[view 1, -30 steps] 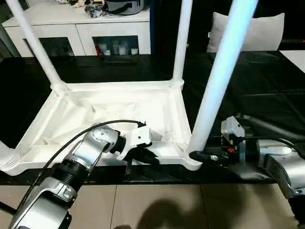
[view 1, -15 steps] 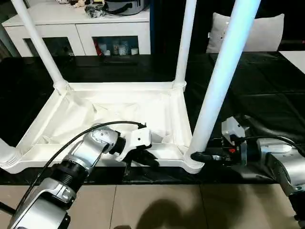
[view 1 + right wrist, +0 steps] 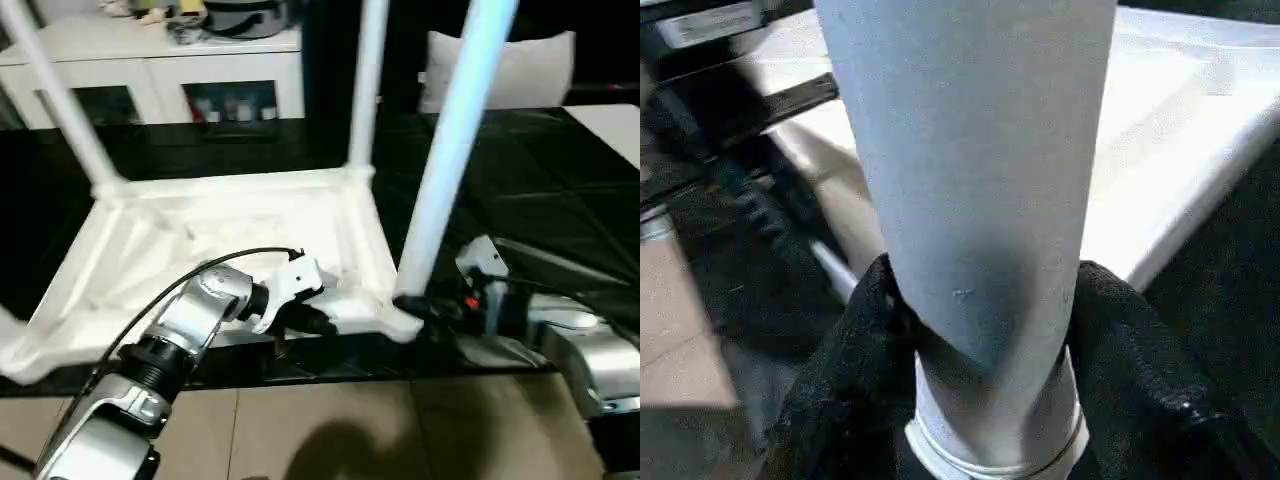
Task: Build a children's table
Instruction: Rotate leg to tighten
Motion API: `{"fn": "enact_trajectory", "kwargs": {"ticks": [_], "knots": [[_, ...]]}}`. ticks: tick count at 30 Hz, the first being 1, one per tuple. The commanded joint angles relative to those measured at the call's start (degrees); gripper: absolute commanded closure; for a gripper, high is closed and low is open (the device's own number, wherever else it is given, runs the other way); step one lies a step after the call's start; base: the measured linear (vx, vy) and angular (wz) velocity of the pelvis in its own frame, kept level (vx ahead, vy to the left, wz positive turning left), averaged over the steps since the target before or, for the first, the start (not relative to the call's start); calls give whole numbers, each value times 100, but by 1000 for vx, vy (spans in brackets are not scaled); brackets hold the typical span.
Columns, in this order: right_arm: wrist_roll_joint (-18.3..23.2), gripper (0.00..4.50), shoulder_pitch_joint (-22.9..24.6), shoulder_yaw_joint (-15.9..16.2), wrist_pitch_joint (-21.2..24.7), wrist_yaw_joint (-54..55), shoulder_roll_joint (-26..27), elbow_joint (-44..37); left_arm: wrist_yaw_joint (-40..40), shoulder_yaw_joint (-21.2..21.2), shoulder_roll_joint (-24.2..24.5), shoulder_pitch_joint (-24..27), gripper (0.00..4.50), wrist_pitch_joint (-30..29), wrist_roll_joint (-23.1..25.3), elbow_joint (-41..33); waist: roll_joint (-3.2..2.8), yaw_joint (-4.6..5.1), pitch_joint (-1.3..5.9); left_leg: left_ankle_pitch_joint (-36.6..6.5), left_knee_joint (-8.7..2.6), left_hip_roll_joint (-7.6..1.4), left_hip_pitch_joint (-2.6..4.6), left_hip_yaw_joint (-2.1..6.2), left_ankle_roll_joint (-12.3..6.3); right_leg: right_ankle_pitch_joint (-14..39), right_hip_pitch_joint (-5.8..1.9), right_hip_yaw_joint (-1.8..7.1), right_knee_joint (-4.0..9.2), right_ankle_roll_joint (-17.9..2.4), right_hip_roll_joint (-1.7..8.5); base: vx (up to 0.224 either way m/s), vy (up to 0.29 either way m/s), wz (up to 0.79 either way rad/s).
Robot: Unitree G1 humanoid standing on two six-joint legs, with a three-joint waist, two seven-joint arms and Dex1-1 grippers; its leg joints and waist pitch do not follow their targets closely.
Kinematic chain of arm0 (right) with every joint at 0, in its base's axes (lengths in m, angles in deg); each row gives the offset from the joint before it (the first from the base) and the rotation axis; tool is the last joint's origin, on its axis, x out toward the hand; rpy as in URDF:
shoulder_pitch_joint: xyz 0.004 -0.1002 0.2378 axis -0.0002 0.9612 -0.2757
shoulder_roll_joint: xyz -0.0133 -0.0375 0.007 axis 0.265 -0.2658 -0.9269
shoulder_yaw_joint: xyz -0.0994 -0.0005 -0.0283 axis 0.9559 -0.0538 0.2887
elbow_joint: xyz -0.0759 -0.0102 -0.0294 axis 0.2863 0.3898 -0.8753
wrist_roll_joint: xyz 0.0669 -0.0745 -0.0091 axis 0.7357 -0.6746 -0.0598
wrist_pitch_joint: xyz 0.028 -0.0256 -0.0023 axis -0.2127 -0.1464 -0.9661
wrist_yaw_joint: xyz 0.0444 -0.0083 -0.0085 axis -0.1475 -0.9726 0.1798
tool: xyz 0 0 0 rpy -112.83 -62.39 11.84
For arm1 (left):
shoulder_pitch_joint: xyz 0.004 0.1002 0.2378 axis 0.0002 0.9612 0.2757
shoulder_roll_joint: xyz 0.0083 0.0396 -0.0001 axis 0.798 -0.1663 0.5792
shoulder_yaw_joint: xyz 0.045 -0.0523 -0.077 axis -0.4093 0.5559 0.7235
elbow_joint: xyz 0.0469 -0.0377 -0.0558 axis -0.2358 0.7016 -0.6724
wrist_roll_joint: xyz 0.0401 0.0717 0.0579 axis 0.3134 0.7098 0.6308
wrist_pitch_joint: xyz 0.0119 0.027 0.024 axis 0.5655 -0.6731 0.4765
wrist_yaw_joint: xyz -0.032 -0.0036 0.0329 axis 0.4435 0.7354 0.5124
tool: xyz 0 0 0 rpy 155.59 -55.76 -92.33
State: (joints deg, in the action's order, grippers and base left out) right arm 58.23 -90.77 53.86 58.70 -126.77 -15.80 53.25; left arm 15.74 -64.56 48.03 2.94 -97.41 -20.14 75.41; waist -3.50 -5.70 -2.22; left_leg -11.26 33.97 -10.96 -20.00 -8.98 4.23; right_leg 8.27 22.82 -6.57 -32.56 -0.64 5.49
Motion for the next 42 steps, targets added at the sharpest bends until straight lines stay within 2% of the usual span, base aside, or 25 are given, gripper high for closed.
{"fn": "enact_trajectory", "kwargs": {"ticks": [1,2,3,5,6,8,9,10,12,13,16,18,19,21,23,25,26,27,30,32,36,38,39,41,42], "knots": [[-36,264,-194,305,527,743,664,238,-649,114,-550,-279,450,-185,-123,20,94,71,259,-1919,-422,-73,14,51,-142,3780,-211,80,669,-123,293,0,0,0],[-36,264,-194,305,527,743,664,238,-649,114,-550,-279,450,-185,-123,20,94,71,259,-1919,-422,-73,14,51,-142,3780,-211,80,669,-123,293,0,0,0],[-155,264,-300,241,609,1204,889,334,-968,197,-680,-338,450,-259,-83,95,76,164,255,-2053,-427,-67,-5,82,-110,3750,-252,6,697,-72,286,0,0,0],[-282,264,-418,138,731,1775,1142,453,-1434,349,-848,-432,450,-343,-30,227,48,249,247,-2207,-445,-81,20,101,-105,3664,-242,-28,733,-55,281,0,0,0],[-374,264,-554,12,777,2337,1473,639,-2090,574,-1054,-555,450,-313,16,432,31,304,247,-2360,-443,-81,54,111,-117,3638,-236,-59,772,-52,279,0,0,0],[-416,264,-601,-32,719,2554,1632,720,-2378,701,-1159,-617,450,-293,4,540,22,397,232,-2611,-444,-81,83,131,-118,3664,-242,-130,828,-10,271,0,0,0],[-417,264,-625,-82,648,2682,1745,769,-2443,743,-1197,-639,450,-282,-10,568,-11,431,237,-2769,-470,-121,116,152,-151,3540,-272,-143,838,-10,295,0,0,0],[-457,208,-643,-100,508,2775,1799,816,-2409,737,-1202,-642,450,-275,-15,558,-10,457,243,-2774,-483,-129,89,158,-183,3419,-297,-139,824,-19,298,0,0,0],[-554,194,-630,-81,292,2776,1774,829,-2214,642,-1136,-593,450,-230,17,475,-15,471,246,-2822,-531,-155,31,183,-183,3200,-346,-134,765,-49,340,0,0,0],[-543,194,-603,-93,244,2699,1746,801,-2113,598,-1089,-565,450,-179,36,439,5,447,255,-2705,-517,-119,54,153,-183,3162,-306,-91,760,-133,383,0,0,0],[-488,151,-474,-172,-65,2341,1475,635,-1898,528,-933,-503,450,-87,85,408,-10,395,278,-2298,-527,-125,1,133,-245,2890,-335,-18,693,-314,410,0,0,0],[-517,145,-424,-165,-217,2183,1342,594,-1842,515,-889,-486,450,-40,97,413,34,335,288,-1972,-521,-136,-25,89,-324,2482,-326,50,613,-539,397,0,0,0],[-521,131,-379,-178,-331,2033,1209,568,-1760,485,-837,-468,450,50,108,419,9,305,293,-1838,-506,-128,-18,67,-343,2448,-322,73,590,-628,406,0,0,0],[-486,115,-334,-218,-432,1858,1061,560,-1666,455,-777,-441,450,107,113,412,43,258,304,-1604,-483,-125,-46,46,-404,2338,-337,97,559,-692,405,0,0,0],[-375,115,-193,-292,-643,1236,572,471,-1367,359,-590,-357,450,265,129,358,57,200,321,-1368,-459,-123,-64,32,-481,2240,-364,109,516,-720,400,0,0,0],[-332,105,-150,-308,-672,1035,421,420,-1276,330,-529,-335,450,306,134,353,69,125,371,-864,-413,-127,-111,27,-615,1730,-394,122,432,-813,400,44,-52,2],[-238,76,-94,-350,-711,694,188,362,-1091,269,-422,-297,450,374,131,337,91,121,382,-729,-393,-111,-150,31,-650,1562,-417,121,397,-850,392,0,0,0],[-206,68,-81,-364,-728,586,120,355,-1024,252,-391,-284,450,395,128,331,82,77,436,-397,-348,-123,-162,33,-742,1099,-422,132,308,-970,393,0,0,0],[-87,47,-35,-357,-796,-112,-382,299,-459,68,-126,-189,450,609,127,252,85,6,443,-6,-270,-120,-206,24,-1028,525,-378,122,214,-1141,358,0,0,0],[-63,34,-45,-335,-835,-321,-519,325,-256,-5,-31,-170,450,687,126,232,60,-42,416,-151,-272,-142,-184,3,-1047,836,-338,105,244,-1151,362,0,0,0],[24,34,-59,-272,-932,-757,-742,377,99,-139,136,-150,450,872,127,205,56,-138,390,-617,-327,-204,-127,8,-763,1683,-317,108,316,-926,368,0,0,0],[121,58,-63,-211,-978,-1135,-889,361,471,-252,283,-130,450,1084,107,167,55,-161,380,-772,-340,-208,-110,15,-704,1779,-306,110,331,-914,363,0,0,0],[203,67,-60,-124,-1038,-1485,-995,337,730,-321,371,-126,450,1199,81,140,82,-163,371,-824,-348,-210,-125,8,-695,1759,-309,123,324,-915,361,0,0,0],[226,79,-64,-62,-1051,-1666,-1038,334,875,-363,408,-128,450,1277,67,133,65,-195,364,-945,-356,-215,-107,3,-642,1915,-303,130,337,-890,376,0,0,0],[238,92,-79,2,-1072,-1821,-1065,341,1039,-423,449,-129,450,1308,57,102,103,-221,364,-954,-358,-215,-112,1,-619,1984,-308,134,346,-859,382,0,0,0]]}}
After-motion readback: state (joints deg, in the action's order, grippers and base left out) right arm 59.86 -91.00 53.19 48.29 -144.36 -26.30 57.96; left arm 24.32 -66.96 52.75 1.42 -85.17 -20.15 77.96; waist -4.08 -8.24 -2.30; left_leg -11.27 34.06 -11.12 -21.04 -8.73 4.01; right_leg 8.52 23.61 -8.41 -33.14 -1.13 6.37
